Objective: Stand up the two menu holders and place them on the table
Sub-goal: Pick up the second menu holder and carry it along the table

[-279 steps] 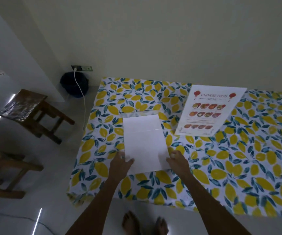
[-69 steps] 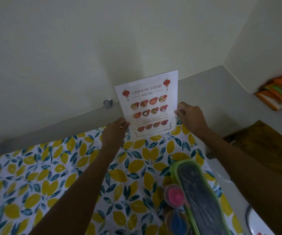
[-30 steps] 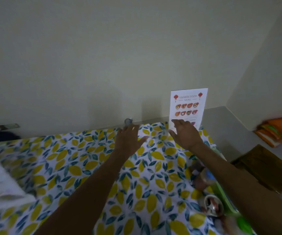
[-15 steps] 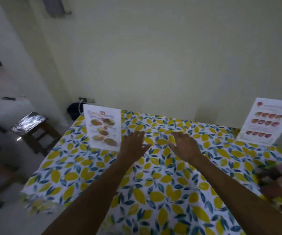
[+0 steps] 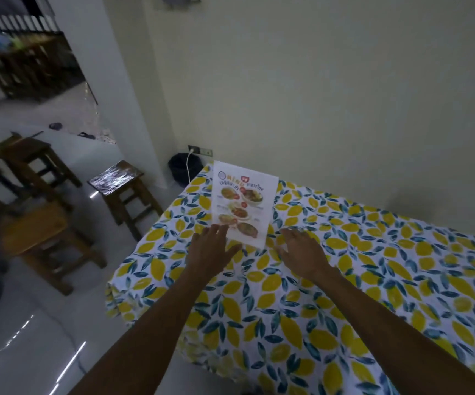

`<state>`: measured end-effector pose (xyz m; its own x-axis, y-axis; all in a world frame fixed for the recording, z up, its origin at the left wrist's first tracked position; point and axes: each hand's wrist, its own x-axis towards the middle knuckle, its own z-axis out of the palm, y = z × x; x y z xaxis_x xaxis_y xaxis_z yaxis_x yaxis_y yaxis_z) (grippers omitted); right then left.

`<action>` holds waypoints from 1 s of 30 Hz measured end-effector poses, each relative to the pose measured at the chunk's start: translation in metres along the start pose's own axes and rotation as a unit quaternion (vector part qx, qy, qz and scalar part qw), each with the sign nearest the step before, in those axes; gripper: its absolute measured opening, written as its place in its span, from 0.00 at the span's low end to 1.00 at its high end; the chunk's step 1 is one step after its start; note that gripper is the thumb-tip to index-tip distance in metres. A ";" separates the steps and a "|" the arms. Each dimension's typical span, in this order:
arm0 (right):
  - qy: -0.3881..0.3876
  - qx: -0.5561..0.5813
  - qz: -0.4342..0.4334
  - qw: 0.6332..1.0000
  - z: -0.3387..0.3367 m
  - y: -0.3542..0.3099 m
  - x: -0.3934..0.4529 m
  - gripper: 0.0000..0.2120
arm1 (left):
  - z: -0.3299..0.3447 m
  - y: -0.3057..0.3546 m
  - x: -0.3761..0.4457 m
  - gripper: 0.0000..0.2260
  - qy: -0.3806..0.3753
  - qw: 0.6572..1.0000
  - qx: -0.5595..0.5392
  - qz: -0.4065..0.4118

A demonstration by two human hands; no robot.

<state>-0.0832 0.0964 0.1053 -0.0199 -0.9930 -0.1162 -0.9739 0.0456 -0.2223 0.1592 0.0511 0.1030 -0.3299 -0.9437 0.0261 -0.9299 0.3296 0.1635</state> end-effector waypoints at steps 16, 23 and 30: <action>-0.049 0.088 0.160 0.982 0.069 0.003 0.115 0.27 | 0.053 -0.104 0.127 0.34 -0.091 0.996 -0.008 -0.009; -0.012 0.206 0.153 0.966 0.076 0.006 0.122 0.12 | 0.056 -0.113 0.168 0.33 -0.161 0.976 -0.140 -0.047; 0.052 0.212 0.137 0.966 0.085 0.000 0.135 0.15 | 0.050 -0.126 0.199 0.14 -0.142 0.980 -0.142 -0.001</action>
<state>-0.0664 -0.0282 0.0073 -0.3074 -0.9421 -0.1338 -0.7490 0.3263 -0.5766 0.2021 -0.1768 0.0382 -0.3983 -0.8842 -0.2439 -0.8612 0.2689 0.4313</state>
